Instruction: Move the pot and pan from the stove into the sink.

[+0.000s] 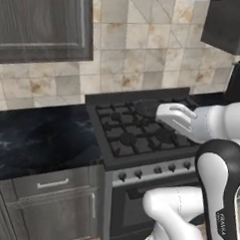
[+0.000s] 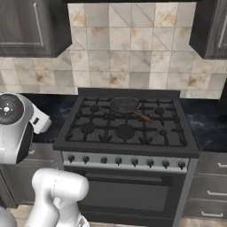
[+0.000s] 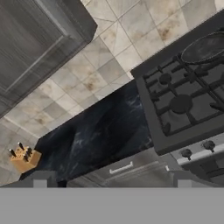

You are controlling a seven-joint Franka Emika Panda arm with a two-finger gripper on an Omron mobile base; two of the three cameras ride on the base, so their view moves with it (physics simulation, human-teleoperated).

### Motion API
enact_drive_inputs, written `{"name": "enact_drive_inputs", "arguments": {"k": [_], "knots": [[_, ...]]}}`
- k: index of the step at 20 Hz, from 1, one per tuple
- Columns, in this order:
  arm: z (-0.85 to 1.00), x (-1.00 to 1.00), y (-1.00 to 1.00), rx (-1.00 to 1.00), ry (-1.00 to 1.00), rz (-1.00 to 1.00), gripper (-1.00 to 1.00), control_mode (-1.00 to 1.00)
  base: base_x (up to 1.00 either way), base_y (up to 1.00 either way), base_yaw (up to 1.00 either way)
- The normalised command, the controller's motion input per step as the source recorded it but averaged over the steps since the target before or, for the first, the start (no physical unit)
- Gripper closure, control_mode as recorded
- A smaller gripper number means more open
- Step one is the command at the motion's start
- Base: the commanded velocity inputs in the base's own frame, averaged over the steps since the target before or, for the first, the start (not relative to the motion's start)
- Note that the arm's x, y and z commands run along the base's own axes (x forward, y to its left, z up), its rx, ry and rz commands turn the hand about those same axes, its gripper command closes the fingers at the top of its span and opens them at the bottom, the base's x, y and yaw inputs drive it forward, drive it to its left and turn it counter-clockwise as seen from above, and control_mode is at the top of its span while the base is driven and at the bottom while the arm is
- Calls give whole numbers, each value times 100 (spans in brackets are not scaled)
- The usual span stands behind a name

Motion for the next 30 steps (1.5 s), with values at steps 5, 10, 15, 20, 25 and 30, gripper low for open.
{"name": "enact_drive_inputs", "arguments": {"k": [5,10,15,20,25,30], "knots": [[0,0,0,0,0,0,-100,100,11,-99,0],[0,0,0,0,0,0,-100,100,5,-96,0],[0,0,0,0,0,0,-100,100,0,-44,0],[0,0,0,0,0,0,-100,100,62,0,0],[0,0,0,0,0,0,-100,100,83,0,0],[0,5,0,0,0,0,-100,-100,8,0,0]]}}
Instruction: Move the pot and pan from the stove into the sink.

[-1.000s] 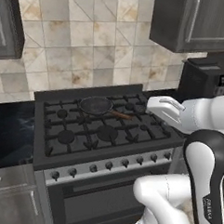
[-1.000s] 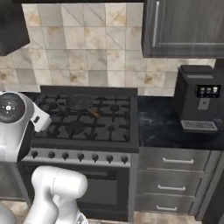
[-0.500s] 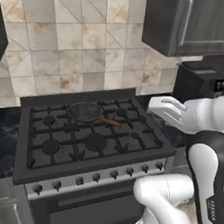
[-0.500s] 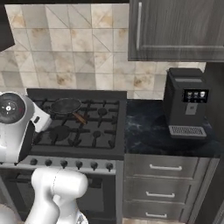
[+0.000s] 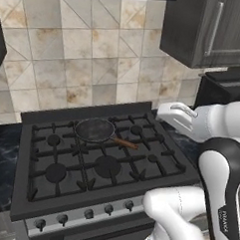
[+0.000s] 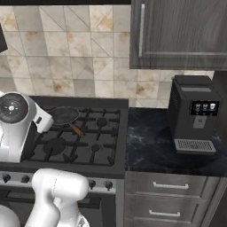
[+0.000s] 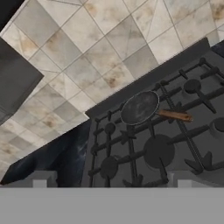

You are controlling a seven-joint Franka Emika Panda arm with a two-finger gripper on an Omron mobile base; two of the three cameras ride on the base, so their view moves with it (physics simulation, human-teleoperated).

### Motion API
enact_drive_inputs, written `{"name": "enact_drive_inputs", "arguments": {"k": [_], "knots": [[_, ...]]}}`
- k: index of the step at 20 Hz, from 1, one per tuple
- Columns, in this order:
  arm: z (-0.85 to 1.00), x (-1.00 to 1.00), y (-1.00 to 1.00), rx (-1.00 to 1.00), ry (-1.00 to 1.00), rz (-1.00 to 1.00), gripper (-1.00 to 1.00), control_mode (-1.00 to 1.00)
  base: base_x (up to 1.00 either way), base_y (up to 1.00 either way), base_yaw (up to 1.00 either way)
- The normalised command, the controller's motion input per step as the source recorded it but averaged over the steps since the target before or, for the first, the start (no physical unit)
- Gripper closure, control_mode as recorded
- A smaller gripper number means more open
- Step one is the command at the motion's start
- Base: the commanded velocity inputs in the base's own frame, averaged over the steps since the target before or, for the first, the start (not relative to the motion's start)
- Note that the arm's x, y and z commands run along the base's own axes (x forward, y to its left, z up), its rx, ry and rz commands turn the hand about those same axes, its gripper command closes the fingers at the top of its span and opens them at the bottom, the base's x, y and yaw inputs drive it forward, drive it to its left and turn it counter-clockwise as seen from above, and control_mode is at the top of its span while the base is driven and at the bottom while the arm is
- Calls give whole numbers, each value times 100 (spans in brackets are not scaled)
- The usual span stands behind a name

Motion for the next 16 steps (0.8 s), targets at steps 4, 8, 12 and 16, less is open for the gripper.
{"name": "enact_drive_inputs", "arguments": {"k": [4,8,12,16], "knots": [[-2,63,7,-2,13,-1,-100,-100,0,0,0],[-6,82,12,-7,23,-3,-100,-100,0,0,0],[-13,70,10,-6,20,-1,-100,-100,0,0,0],[-9,24,3,-2,5,0,-100,-100,0,0,0]]}}
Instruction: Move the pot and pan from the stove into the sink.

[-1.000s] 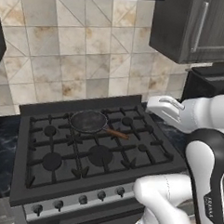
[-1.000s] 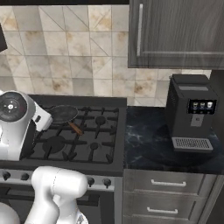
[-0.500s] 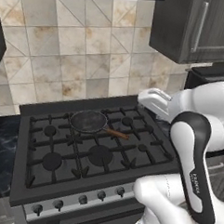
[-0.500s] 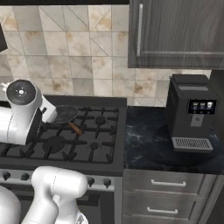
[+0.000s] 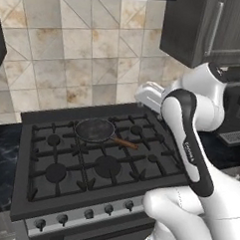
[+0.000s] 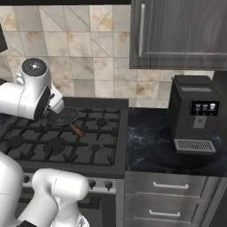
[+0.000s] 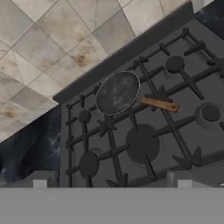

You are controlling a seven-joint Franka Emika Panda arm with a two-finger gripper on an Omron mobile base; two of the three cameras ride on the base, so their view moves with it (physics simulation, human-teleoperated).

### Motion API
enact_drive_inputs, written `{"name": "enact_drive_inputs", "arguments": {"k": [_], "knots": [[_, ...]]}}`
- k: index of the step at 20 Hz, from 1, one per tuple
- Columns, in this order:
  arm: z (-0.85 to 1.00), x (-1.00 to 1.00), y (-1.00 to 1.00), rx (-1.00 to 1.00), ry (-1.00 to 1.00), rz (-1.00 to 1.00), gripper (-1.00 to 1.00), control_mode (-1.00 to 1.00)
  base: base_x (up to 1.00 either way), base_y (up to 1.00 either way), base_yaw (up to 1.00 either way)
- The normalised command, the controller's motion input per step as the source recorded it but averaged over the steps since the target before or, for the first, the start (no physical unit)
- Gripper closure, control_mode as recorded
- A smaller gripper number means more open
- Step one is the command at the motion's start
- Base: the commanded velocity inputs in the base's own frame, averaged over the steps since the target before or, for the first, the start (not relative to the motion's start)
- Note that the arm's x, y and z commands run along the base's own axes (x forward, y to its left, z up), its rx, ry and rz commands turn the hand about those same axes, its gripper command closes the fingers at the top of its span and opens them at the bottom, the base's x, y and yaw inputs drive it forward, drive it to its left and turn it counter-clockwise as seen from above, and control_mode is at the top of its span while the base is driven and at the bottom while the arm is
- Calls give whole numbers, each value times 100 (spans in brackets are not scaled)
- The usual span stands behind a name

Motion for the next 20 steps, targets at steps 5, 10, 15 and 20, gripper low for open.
{"name": "enact_drive_inputs", "arguments": {"k": [5,10,15,20], "knots": [[-5,0,0,0,1,0,-100,-100,0,0,0],[-48,8,7,-5,1,0,-100,-100,0,0,0],[-50,26,7,-3,1,-1,-100,-100,0,0,0],[-41,47,8,-2,1,-2,-100,-100,0,0,0]]}}
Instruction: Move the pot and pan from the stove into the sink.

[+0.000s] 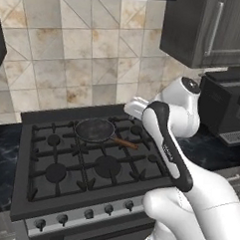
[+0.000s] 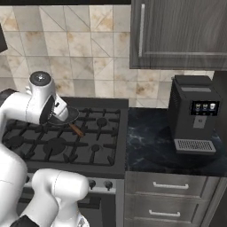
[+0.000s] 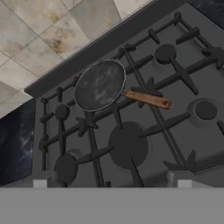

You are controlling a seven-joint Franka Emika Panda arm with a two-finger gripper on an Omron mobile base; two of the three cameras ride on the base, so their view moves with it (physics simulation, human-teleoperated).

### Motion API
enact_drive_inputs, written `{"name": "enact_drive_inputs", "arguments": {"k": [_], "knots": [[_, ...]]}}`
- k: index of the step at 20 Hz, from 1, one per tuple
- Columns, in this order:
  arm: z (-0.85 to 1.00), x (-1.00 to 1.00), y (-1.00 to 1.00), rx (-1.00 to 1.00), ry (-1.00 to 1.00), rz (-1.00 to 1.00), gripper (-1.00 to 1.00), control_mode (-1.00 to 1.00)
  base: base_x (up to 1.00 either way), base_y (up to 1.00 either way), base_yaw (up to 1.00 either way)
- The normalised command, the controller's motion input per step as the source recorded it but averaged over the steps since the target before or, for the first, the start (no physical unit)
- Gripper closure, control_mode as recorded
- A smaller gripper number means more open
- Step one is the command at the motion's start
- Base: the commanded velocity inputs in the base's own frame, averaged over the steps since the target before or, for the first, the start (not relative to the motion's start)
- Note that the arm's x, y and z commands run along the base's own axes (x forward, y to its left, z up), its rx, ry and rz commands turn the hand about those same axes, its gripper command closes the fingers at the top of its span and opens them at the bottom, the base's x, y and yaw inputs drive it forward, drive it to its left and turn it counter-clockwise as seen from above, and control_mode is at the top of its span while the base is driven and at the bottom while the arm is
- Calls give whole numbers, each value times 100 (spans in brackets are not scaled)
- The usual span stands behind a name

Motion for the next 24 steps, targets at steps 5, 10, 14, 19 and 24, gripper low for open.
{"name": "enact_drive_inputs", "arguments": {"k": [5,10,14,19,24], "knots": [[-36,53,23,-3,1,-9,-100,-100,0,0,0],[-29,47,17,-3,4,-14,-100,-100,0,0,0],[-17,15,-23,0,13,-5,-100,-100,0,0,0],[-5,1,-6,0,3,-1,-100,-100,0,0,0],[0,1,-31,0,4,1,-100,-100,0,0,0]]}}
